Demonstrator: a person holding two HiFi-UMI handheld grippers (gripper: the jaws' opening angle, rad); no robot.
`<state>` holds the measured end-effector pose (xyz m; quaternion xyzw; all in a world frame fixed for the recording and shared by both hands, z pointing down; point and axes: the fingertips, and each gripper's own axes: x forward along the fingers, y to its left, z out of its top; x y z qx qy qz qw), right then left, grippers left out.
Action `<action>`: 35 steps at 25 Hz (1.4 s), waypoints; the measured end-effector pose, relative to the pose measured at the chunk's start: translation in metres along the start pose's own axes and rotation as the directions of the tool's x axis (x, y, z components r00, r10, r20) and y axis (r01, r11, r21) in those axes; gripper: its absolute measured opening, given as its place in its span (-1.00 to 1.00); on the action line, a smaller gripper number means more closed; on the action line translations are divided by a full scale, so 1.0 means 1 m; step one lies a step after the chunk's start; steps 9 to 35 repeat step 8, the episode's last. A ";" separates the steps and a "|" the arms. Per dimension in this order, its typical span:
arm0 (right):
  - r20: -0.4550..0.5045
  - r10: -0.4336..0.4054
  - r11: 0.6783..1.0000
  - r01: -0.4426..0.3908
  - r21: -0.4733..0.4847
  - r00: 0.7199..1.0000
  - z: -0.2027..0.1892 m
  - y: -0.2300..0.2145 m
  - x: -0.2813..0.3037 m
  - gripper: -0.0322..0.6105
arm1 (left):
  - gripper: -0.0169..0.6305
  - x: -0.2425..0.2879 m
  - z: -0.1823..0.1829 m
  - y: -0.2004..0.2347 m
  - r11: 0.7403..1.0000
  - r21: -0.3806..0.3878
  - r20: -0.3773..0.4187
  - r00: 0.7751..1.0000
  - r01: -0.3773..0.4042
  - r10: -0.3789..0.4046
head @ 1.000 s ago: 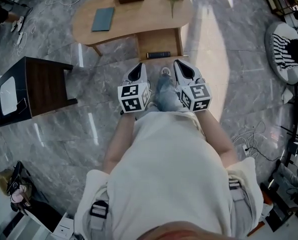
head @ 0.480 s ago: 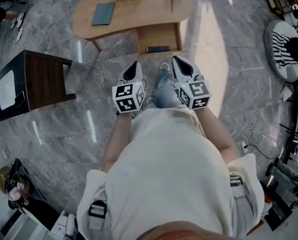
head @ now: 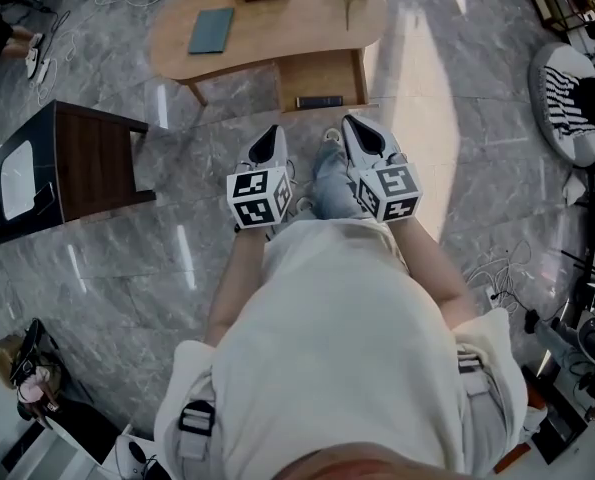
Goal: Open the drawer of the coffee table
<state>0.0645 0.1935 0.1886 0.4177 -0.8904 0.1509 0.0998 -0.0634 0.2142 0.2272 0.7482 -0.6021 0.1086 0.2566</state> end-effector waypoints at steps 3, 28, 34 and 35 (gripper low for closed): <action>0.005 0.013 1.000 -0.013 -0.001 1.000 0.003 0.005 0.001 -0.90 | -0.95 0.000 0.004 -0.001 1.000 0.004 0.009 1.000 0.005 -0.005; 0.014 0.014 1.000 -0.014 -0.004 1.000 0.005 0.008 0.002 -0.90 | -0.95 -0.002 0.007 -0.002 1.000 0.014 0.021 1.000 0.013 -0.013; 0.014 0.014 1.000 -0.014 -0.004 1.000 0.005 0.008 0.002 -0.90 | -0.95 -0.002 0.007 -0.002 1.000 0.014 0.021 1.000 0.013 -0.013; 0.014 0.014 1.000 -0.014 -0.004 1.000 0.005 0.008 0.002 -0.90 | -0.95 -0.002 0.007 -0.002 1.000 0.014 0.021 1.000 0.013 -0.013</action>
